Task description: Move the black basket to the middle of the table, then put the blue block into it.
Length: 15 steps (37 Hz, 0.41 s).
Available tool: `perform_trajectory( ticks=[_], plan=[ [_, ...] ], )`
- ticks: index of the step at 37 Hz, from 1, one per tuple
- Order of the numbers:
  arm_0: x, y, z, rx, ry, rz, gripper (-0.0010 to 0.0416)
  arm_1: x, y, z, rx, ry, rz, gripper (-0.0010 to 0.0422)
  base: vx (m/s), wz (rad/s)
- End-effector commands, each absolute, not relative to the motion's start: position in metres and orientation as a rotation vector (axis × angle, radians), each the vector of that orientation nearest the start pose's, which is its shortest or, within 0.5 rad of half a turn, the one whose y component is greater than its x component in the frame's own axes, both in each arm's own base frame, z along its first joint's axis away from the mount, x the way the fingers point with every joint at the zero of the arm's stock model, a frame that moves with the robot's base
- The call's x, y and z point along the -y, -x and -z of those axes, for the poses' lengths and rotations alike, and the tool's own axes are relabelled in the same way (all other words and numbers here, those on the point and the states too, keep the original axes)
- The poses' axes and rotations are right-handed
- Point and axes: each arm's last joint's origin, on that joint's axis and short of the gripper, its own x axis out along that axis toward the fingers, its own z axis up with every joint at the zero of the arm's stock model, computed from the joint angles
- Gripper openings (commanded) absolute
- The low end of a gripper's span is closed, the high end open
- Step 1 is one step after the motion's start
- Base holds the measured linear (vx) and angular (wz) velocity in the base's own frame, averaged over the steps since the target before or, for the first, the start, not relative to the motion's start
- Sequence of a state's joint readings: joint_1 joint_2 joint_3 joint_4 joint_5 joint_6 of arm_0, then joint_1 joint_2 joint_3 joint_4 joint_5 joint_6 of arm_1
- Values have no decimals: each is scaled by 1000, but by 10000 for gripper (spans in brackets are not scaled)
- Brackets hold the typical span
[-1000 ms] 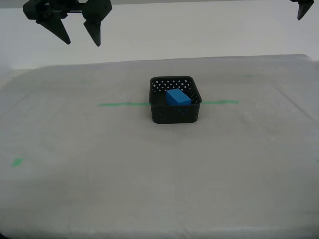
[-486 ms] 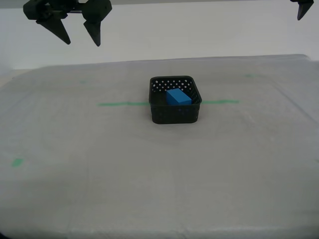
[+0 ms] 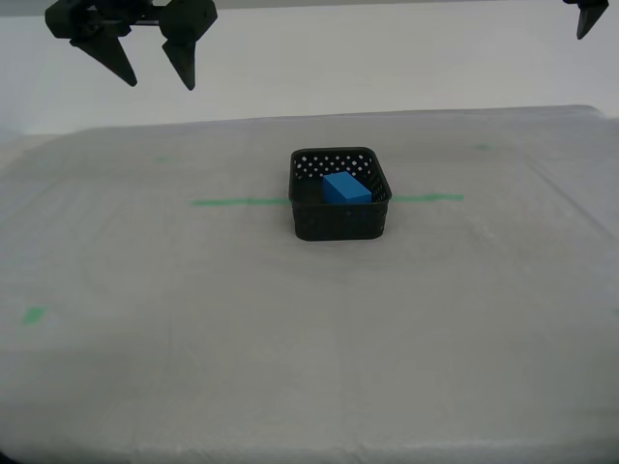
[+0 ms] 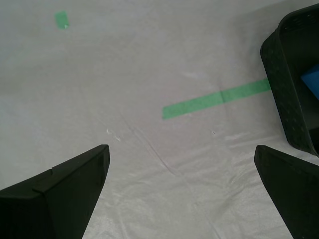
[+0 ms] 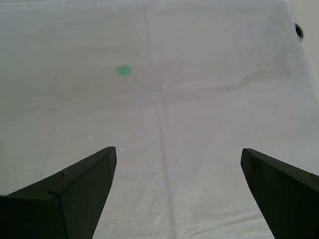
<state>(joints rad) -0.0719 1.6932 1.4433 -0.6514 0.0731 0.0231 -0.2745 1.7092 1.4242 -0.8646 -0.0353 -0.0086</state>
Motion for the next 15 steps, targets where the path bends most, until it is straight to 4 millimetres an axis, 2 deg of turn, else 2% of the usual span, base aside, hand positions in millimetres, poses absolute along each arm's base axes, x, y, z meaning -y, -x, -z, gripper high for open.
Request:
perform_trajectory(
  ticks=[1,15],
  plan=[
    [28,-363,-288,-898,-20,144,350,93,-335,-266,-1138,-169,203,400,0,0],
    [28,-363,-288,-899,-21,144,351,93,-335,-266,-1138,-169,204,400,0,0]
  ],
)
